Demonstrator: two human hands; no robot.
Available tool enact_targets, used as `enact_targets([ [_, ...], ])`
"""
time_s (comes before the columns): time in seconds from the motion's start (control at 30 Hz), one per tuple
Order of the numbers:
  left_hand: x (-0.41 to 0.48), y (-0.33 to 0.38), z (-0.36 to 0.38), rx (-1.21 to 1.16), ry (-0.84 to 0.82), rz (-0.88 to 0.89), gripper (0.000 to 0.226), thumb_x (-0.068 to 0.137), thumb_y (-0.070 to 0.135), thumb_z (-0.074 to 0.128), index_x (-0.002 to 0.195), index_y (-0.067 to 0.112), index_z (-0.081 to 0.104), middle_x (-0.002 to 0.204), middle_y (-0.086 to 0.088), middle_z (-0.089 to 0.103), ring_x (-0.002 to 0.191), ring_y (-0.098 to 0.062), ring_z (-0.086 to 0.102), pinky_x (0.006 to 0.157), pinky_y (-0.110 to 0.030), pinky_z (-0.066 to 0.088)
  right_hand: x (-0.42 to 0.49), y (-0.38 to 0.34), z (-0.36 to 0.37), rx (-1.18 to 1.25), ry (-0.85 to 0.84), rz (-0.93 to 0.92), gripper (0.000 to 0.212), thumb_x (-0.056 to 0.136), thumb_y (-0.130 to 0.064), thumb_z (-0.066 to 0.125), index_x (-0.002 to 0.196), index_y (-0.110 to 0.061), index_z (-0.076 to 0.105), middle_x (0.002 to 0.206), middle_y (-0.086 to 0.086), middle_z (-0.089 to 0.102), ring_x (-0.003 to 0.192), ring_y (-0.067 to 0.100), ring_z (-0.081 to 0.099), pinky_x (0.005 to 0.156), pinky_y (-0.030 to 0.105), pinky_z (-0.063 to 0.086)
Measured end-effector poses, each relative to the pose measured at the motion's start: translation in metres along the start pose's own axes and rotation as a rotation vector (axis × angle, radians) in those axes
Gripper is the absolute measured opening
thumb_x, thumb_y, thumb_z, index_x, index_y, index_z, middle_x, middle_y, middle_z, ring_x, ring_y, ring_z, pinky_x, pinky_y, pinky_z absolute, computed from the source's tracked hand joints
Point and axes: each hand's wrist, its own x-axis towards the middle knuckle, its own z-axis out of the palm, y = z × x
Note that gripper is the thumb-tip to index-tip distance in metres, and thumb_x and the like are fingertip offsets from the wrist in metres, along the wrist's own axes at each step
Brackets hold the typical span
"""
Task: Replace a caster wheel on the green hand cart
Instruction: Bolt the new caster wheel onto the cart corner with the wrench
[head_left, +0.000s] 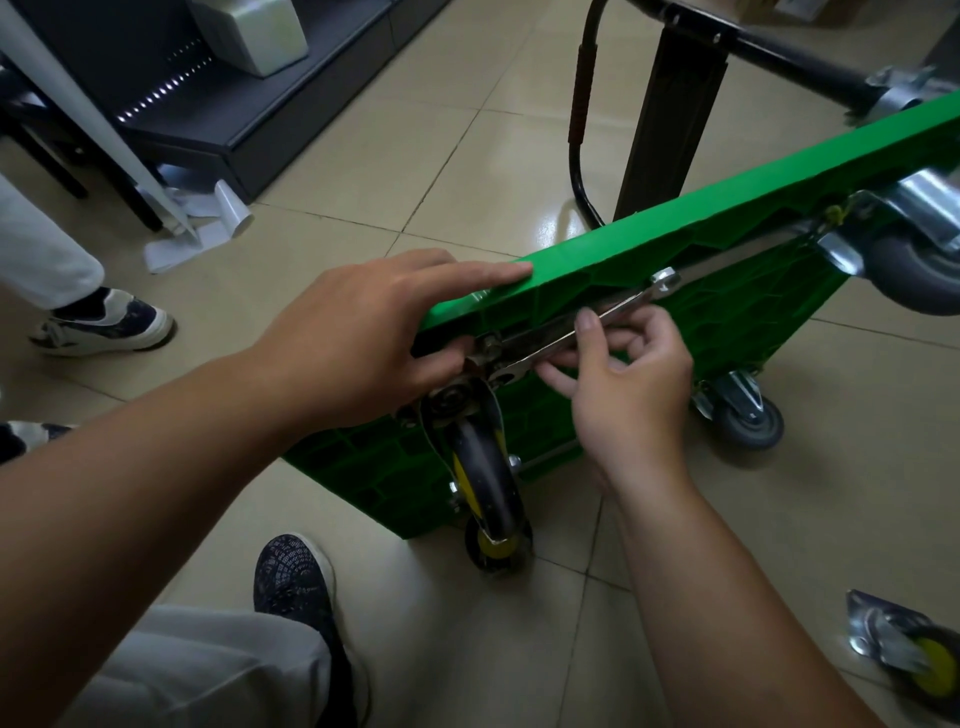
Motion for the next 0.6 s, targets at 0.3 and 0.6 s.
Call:
enact_targets([
  [0.3,0.001,-0.002,0.0,0.004,-0.012,0.003,0.067,0.09,0.041,0.057,0.153,0.054,0.037,0.12,0.01,0.065,0.097,-0.018,0.064,0.074,-0.044,0.056,-0.013,0.001,0.006,-0.259,-0.028,-0.31,0.011,0.099,-0.022,0.067,0.098,-0.022,0.056,0.086,-0.007,0.067,0.077,0.016,0.074,0.066,0.044,0.064],
  [0.6,0.001,-0.001,0.0,-0.01,-0.021,-0.003,0.065,0.091,0.041,0.056,0.152,0.053,0.039,0.12,0.008,0.065,0.1,-0.022,0.065,0.077,-0.046,0.055,0.003,0.024,-0.001,0.203,0.098,0.233,0.01,0.102,-0.008,0.059,0.098,-0.003,0.051,0.103,0.031,0.066,0.083,0.031,0.075,0.072,0.044,0.065],
])
